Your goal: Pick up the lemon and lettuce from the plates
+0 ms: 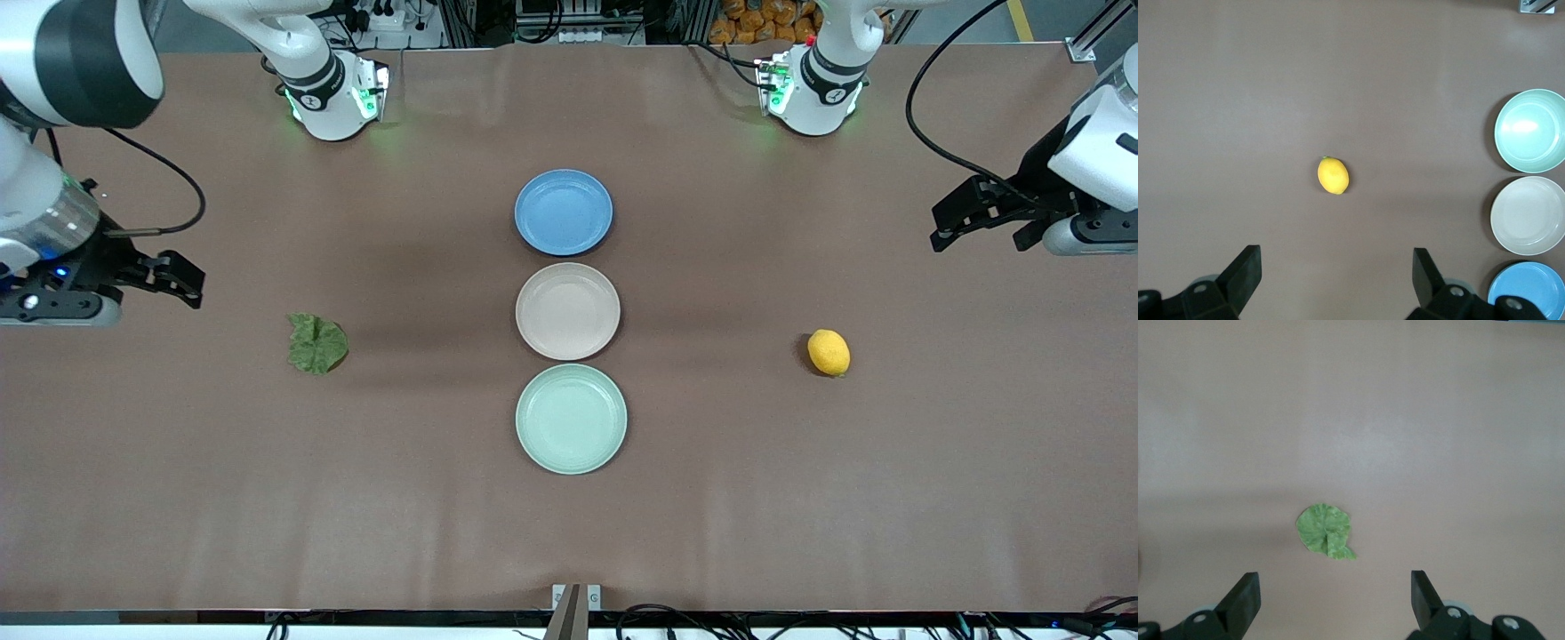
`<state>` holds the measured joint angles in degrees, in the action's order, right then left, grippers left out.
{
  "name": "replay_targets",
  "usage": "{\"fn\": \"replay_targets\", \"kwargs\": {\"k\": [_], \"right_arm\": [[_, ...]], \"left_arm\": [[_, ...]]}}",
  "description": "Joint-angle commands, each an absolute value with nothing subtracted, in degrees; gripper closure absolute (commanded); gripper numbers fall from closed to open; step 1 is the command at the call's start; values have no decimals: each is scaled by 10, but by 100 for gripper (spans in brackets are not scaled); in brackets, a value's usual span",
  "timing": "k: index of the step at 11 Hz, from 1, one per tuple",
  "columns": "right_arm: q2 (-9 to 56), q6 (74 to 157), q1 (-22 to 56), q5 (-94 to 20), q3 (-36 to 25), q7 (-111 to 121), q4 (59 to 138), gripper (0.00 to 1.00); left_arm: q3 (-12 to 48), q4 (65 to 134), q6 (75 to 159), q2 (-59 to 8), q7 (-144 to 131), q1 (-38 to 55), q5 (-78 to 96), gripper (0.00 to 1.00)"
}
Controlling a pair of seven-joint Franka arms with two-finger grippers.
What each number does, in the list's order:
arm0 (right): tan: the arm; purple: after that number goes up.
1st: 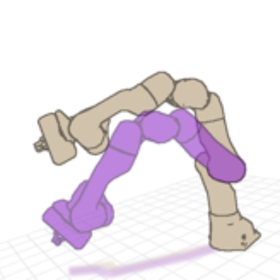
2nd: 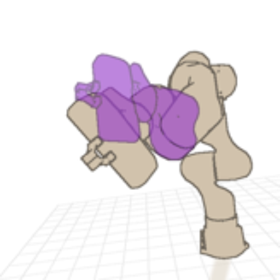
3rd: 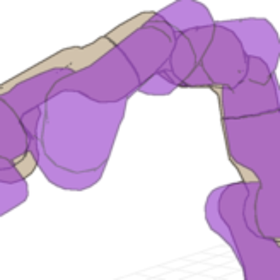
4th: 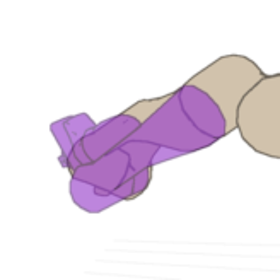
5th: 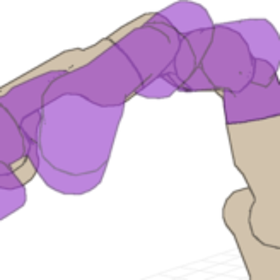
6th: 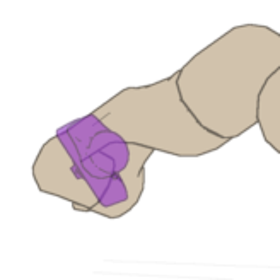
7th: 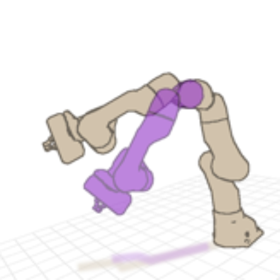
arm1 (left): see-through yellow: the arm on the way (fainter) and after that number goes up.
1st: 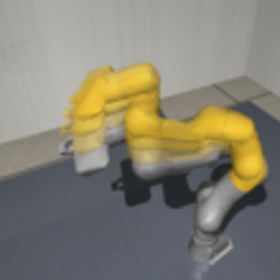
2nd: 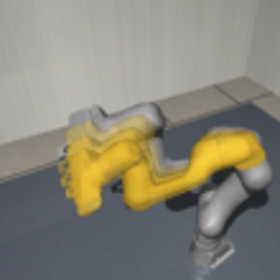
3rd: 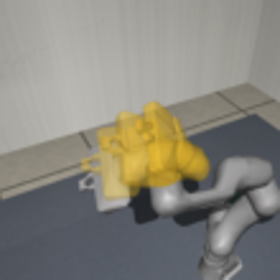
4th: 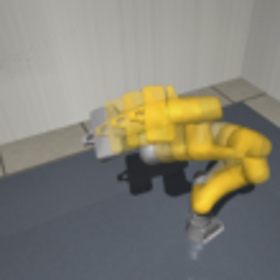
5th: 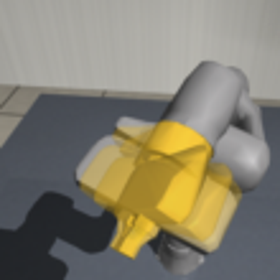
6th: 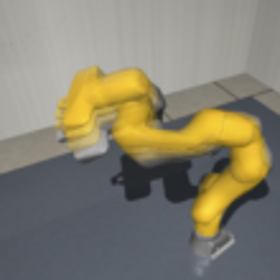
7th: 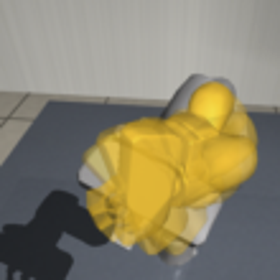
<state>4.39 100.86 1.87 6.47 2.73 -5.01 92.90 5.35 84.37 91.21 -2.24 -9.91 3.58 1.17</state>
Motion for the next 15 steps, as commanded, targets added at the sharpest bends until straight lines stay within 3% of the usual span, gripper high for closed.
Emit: {"fn": "replay_targets", "kwargs": {"k": [1,15], "right_arm": [[19,984,4,57,31,-37,926,0],[10,912,0,1,29,-36,875,0]], "left_arm": [[64,844,903,-18,-84,29,19,0],[70,840,904,-17,-84,29,4,0]]}}
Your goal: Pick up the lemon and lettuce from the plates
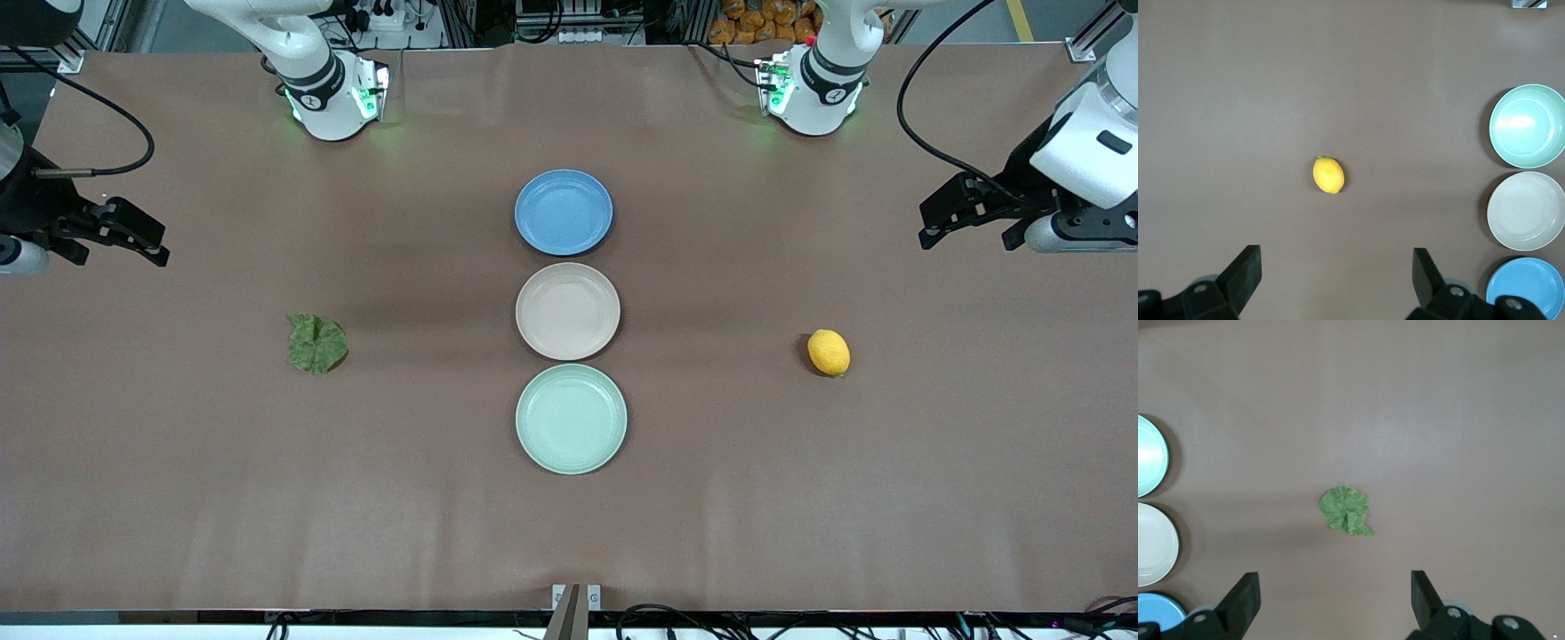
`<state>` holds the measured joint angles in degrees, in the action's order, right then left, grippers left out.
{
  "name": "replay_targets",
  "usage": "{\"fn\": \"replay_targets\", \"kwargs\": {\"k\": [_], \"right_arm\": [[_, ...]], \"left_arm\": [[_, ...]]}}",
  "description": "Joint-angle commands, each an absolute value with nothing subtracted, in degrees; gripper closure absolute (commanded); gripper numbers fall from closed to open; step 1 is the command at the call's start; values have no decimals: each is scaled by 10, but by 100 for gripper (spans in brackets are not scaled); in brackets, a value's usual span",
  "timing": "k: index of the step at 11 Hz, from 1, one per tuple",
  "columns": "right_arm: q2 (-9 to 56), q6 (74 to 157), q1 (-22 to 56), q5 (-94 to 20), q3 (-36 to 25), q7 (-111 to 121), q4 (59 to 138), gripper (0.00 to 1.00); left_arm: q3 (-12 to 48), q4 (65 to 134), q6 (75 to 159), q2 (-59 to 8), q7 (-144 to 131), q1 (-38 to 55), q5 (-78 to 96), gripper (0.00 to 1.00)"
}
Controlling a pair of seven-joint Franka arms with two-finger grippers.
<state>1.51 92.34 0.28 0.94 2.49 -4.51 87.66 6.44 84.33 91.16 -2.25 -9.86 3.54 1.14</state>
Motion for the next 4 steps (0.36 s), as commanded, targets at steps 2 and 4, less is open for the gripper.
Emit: {"fn": "replay_targets", "kwargs": {"k": [2,4], "right_arm": [[11,912,4,1,27,-36,875,0],[12,913,4,0,27,-37,875,0]], "left_arm": [[70,840,904,-17,-86,31,4,0],[70,840,904,-17,-85,30,4,0]]}}
